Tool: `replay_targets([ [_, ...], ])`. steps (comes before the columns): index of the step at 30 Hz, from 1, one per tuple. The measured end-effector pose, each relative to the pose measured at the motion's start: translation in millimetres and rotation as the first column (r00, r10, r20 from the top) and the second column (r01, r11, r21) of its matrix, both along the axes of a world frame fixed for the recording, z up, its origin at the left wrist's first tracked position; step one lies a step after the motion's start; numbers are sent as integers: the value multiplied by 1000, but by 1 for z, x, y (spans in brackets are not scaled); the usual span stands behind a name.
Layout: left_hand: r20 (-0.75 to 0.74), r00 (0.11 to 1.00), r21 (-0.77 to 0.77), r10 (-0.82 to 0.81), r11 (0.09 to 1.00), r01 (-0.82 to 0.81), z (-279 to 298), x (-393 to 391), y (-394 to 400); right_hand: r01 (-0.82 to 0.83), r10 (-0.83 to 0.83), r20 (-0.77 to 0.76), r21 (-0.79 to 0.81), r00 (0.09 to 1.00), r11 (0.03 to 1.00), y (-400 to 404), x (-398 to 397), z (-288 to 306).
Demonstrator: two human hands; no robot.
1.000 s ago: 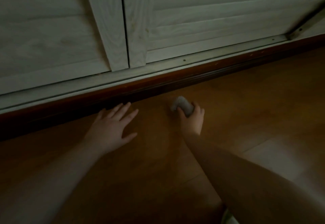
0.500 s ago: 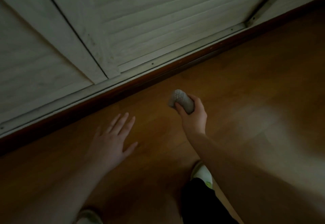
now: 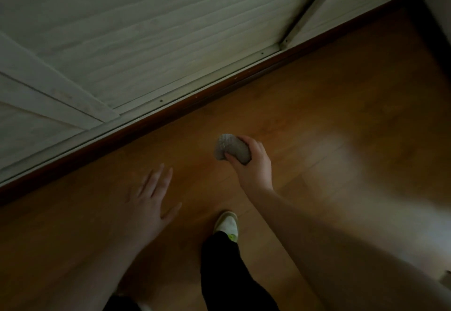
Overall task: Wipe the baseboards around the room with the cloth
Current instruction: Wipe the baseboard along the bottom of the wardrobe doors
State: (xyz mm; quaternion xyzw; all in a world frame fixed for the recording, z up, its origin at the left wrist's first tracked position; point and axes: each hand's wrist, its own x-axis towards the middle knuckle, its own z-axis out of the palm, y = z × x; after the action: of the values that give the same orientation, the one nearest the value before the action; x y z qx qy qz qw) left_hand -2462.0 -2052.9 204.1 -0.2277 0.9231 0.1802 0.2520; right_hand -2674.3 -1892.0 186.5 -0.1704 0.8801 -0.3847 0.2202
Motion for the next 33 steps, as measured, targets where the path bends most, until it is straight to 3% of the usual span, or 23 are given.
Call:
replay_targets([
  [4,-42,996,-2,79,997,-80,15,-16,-4,-38,39,-27,33,999,999,-7,-17,12],
  [8,-45,998,-21,35,999,-36,1,-20,-18,-45,47,-57,40,997,998,-24,-20,10],
  [15,-26,989,9,145,989,-145,2,3,-32,-87,90,-16,133,996,987,-57,-3,24],
  [22,-45,987,-2,156,988,-156,18,-2,-38,-85,82,28,116,996,990,-76,3,47],
  [28,-76,979,-16,191,981,-193,3,-27,-30,-112,113,1,124,994,986,-70,-22,23],
  [33,27,979,-17,202,979,-202,-25,-45,-12,-191,189,26,106,982,976,-65,-66,-2],
])
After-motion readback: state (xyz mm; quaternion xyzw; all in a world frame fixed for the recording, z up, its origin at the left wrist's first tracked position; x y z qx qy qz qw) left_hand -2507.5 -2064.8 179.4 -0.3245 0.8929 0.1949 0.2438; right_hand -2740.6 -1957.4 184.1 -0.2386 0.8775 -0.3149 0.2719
